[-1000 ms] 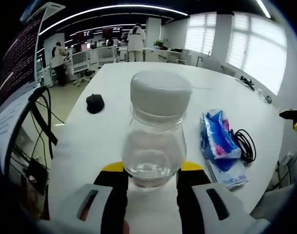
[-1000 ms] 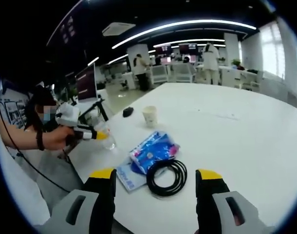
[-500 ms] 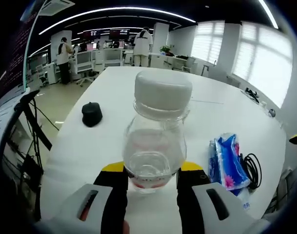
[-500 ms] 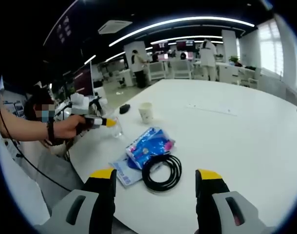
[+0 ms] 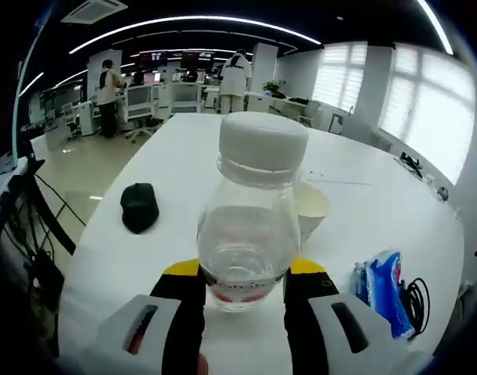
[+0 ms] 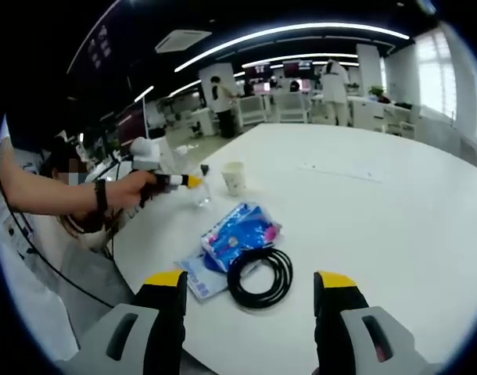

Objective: Arrange the tabletop items into an orderly group along one side of the table until the central work area is clear of visible clutter.

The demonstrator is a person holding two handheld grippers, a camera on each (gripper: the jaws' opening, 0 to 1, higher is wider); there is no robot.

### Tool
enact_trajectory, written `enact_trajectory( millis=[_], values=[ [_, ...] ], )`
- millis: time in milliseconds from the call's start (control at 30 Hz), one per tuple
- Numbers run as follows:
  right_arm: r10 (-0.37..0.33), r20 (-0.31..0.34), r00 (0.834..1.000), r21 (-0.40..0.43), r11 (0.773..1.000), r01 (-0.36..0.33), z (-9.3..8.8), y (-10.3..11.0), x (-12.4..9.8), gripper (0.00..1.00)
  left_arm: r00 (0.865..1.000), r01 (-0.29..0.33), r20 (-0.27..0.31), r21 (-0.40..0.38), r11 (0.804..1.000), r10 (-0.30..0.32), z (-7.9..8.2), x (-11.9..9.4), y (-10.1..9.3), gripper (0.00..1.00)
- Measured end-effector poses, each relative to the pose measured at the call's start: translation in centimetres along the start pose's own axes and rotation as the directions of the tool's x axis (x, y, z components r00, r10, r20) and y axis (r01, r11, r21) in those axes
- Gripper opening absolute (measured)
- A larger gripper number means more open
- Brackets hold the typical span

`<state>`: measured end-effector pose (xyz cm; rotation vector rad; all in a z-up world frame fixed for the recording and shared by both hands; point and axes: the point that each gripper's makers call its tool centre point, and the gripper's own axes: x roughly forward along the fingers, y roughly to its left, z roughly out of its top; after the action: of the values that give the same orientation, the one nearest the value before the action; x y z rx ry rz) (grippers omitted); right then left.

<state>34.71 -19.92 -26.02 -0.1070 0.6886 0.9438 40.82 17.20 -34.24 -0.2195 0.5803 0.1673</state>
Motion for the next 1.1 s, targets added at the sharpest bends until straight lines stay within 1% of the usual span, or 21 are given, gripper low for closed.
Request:
enact_trajectory(
  millis=[100,233,333,433,467,533,767,1100],
  values=[
    [0.001,-0.004,1.0,0.004,1.0,-0.001,0.0,-0.1,0.3,0.67,1.0,-0.01,0.008,-0.002,1.0,0.01,0.9,1.0,0.5,0.38],
    [0.004,-0.015,1.0,0.008,1.0,-0.004,-0.1,0.0,0.7,0.67,1.0,-0.014,0.013,0.004,1.0,0.014,1.5,1.7,0.7,0.38],
    [0.006,-0.022,1.0,0.008,1.0,-0.006,-0.1,0.1,0.9,0.67,1.0,-0.009,0.023,-0.002,1.0,0.009,2.3,3.2,1.4,0.38],
    [0.004,-0.028,1.0,0.01,1.0,-0.004,-0.1,0.0,1.1,0.67,0.999,-0.008,0.031,-0.008,1.0,0.008,3.0,4.1,1.7,0.38],
    [0.004,-0.029,1.0,0.01,1.0,-0.004,-0.1,0.0,1.1,0.67,0.999,-0.009,0.032,-0.006,1.0,0.009,2.7,3.7,1.4,0.38],
    [0.003,-0.03,1.0,0.012,1.0,-0.003,-0.1,0.0,1.2,0.67,0.999,-0.011,0.033,0.001,1.0,0.011,2.7,3.6,1.1,0.38],
    [0.003,-0.044,0.999,0.013,1.0,-0.003,-0.4,-0.2,1.6,0.66,0.999,0.005,0.034,0.016,1.0,-0.005,3.5,4.4,0.3,0.38],
    [0.006,-0.049,0.999,0.018,1.0,-0.005,-0.6,0.0,1.8,0.66,0.999,0.008,0.036,0.0,1.0,-0.008,4.0,5.0,0.4,0.39]
  ],
)
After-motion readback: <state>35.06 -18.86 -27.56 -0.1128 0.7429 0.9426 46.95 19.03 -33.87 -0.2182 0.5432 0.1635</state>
